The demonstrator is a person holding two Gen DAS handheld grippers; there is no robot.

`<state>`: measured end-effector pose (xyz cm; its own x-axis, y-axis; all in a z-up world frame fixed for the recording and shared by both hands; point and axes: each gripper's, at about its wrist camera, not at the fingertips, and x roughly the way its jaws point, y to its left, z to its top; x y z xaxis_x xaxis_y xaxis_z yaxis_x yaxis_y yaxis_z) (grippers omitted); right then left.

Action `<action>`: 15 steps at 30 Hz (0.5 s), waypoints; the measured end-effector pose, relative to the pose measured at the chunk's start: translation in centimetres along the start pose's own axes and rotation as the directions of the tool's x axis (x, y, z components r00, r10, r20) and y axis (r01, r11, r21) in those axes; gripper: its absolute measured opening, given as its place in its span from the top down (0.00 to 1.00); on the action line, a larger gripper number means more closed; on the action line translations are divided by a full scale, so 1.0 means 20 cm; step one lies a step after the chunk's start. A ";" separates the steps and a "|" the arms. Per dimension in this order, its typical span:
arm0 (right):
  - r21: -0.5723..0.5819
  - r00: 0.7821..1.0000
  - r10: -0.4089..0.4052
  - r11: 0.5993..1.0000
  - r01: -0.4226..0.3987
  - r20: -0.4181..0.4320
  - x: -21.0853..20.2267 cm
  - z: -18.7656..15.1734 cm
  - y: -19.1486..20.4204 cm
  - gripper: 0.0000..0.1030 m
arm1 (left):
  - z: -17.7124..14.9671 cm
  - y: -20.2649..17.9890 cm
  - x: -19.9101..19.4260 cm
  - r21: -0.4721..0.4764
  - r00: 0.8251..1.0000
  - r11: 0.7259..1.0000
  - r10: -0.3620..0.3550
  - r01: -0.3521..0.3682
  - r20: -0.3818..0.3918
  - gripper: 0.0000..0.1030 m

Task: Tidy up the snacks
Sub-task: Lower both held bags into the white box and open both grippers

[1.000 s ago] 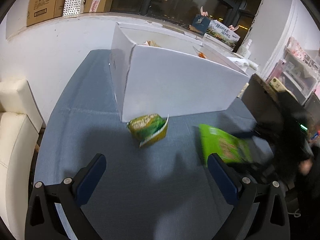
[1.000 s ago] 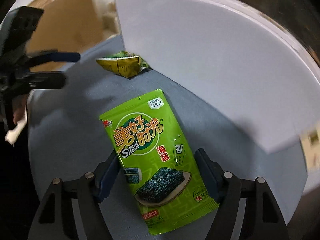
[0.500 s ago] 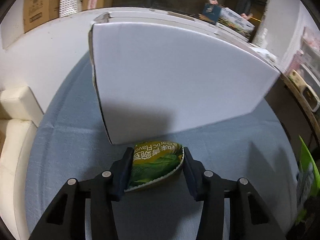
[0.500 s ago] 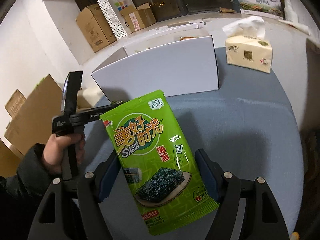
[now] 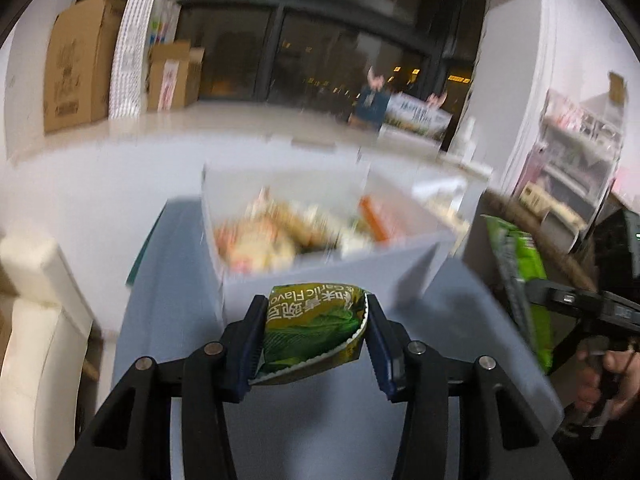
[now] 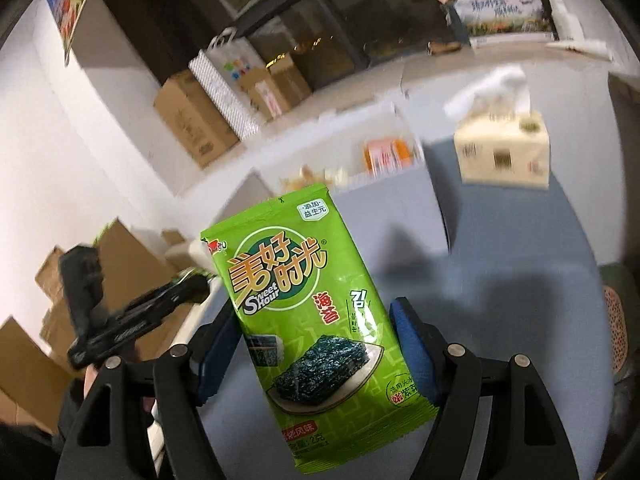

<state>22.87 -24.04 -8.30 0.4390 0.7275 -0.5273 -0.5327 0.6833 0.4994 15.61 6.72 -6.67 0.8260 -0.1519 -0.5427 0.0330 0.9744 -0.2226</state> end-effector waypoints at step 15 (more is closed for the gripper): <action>-0.102 0.985 -0.174 0.979 0.174 0.009 0.59 0.73 0.20 0.21 | 0.59 0.00 0.58 0.112 0.997 0.993 0.049 -0.042 -0.063 0.14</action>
<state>36.41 -11.82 -2.54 0.5318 0.5981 -0.5996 -0.5189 0.7896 0.3275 31.75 6.97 -3.39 0.7897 -0.1140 -0.6028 0.0614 0.9923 -0.1073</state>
